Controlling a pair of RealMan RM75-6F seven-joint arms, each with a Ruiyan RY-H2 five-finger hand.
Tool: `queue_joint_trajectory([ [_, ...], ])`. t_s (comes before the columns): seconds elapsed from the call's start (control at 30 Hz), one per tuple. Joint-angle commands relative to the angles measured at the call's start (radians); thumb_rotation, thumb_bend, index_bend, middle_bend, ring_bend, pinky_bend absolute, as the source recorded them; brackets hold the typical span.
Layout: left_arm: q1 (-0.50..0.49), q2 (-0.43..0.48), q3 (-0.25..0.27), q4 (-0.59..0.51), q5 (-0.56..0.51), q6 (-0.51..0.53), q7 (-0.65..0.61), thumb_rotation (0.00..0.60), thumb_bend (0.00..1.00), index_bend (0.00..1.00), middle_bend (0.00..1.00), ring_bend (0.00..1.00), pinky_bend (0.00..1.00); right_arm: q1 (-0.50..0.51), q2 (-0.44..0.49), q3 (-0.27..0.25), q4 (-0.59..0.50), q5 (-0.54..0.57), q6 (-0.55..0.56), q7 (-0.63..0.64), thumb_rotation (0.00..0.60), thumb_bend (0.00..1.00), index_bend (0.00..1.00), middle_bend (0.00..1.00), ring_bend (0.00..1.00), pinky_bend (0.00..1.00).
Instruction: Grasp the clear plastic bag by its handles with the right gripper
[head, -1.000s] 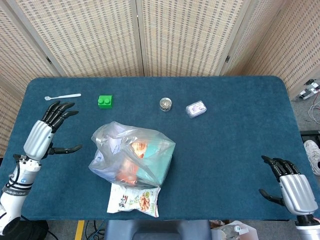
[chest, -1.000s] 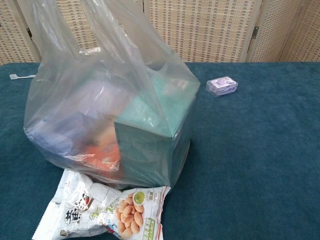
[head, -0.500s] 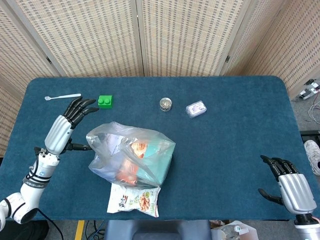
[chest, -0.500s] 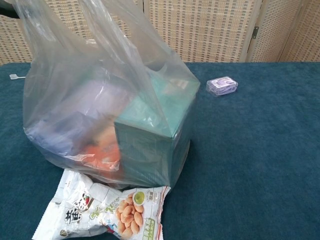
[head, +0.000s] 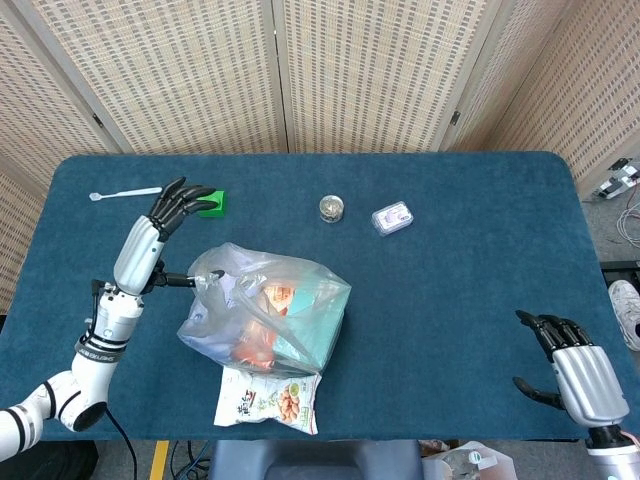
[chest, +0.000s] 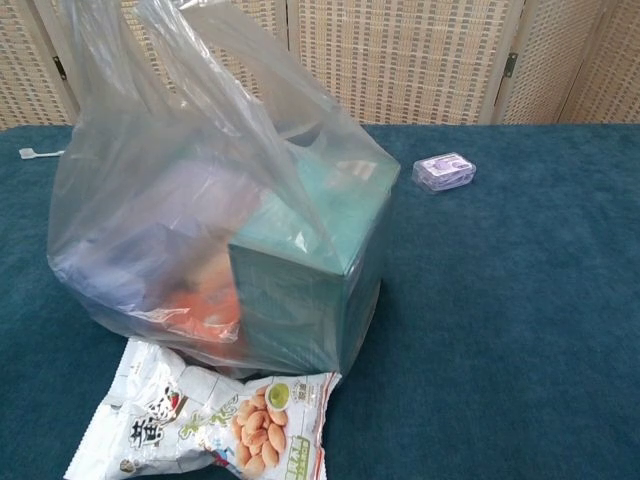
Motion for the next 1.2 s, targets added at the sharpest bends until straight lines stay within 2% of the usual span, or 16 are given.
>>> queue_joint_trajectory([
  [0.03,-0.012,-0.01,-0.023,-0.015,-0.03,-0.001,-0.033,0.6,0.06,0.29,0.21,0.17,0.04,0.011,0.003,-0.001,-0.004,-0.013,-0.012,0.007,0.6,0.15,0.17,0.26,0.18,0.23],
  [0.13,-0.018,-0.006,-0.033,-0.025,-0.051,-0.01,-0.056,0.6,0.07,0.32,0.23,0.2,0.04,0.024,0.008,-0.003,-0.009,-0.026,-0.026,0.019,0.6,0.15,0.17,0.26,0.18,0.23],
  [0.27,-0.023,-0.003,-0.044,-0.034,-0.062,-0.007,-0.072,0.6,0.13,0.34,0.25,0.2,0.04,0.041,0.011,-0.001,-0.014,-0.041,-0.039,0.037,0.6,0.15,0.17,0.26,0.18,0.23],
  [0.4,-0.024,0.019,-0.044,-0.043,-0.067,-0.015,-0.058,0.6,0.21,0.35,0.25,0.21,0.05,0.076,0.013,0.001,-0.014,-0.085,-0.057,0.104,0.6,0.15,0.17,0.26,0.18,0.23],
  [0.57,-0.02,0.048,-0.044,-0.058,-0.075,-0.018,-0.021,0.6,0.22,0.35,0.25,0.21,0.05,0.138,0.024,0.002,-0.016,-0.141,-0.097,0.227,0.6,0.15,0.13,0.23,0.17,0.23],
  [0.77,-0.014,0.082,-0.044,-0.094,-0.079,-0.018,0.031,0.6,0.21,0.35,0.25,0.21,0.05,0.277,0.054,-0.013,-0.044,-0.22,-0.193,0.566,0.6,0.13,0.0,0.1,0.08,0.21],
  [0.87,-0.015,0.097,-0.048,-0.114,-0.088,-0.023,0.055,0.6,0.21,0.35,0.25,0.21,0.05,0.353,0.05,-0.016,-0.038,-0.255,-0.229,0.748,0.6,0.11,0.0,0.05,0.04,0.17],
  [1.2,-0.015,0.138,-0.056,-0.158,-0.114,-0.043,0.118,0.6,0.21,0.35,0.25,0.21,0.05,0.565,-0.002,-0.039,-0.015,-0.34,-0.289,1.196,0.6,0.08,0.0,0.01,0.0,0.13],
])
